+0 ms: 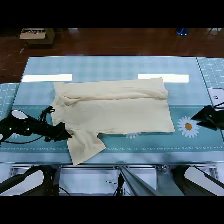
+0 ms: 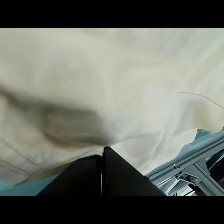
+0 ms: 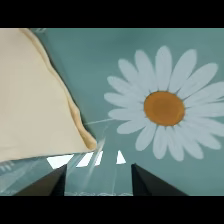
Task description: Fold the shirts.
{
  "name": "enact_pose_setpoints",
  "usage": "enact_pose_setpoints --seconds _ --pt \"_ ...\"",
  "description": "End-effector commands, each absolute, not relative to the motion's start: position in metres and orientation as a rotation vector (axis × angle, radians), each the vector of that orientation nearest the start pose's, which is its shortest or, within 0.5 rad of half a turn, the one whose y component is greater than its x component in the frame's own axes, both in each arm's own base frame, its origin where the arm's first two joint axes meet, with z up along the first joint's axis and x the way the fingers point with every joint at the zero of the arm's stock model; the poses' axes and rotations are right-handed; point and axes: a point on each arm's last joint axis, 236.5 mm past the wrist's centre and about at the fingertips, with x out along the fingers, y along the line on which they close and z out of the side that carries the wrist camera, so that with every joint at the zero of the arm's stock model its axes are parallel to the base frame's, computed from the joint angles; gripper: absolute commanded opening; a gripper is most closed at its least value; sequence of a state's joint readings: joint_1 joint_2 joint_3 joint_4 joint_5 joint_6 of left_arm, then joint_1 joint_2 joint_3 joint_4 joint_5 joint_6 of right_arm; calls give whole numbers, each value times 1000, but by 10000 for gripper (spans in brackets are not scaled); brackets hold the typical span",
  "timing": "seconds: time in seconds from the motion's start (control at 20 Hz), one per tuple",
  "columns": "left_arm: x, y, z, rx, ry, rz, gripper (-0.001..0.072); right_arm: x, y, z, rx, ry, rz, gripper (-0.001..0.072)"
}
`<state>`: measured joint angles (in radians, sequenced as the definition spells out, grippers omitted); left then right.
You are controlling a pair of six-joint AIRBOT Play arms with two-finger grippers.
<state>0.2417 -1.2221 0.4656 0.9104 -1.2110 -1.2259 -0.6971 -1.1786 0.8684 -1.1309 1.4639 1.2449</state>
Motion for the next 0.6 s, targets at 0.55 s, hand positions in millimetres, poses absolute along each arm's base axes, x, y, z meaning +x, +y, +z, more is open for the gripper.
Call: enact_pose_setpoints --seconds 0.55 --pt "188 -95 -112 -689 1689 -378 18 229 -1 -113 683 1525 4 457"
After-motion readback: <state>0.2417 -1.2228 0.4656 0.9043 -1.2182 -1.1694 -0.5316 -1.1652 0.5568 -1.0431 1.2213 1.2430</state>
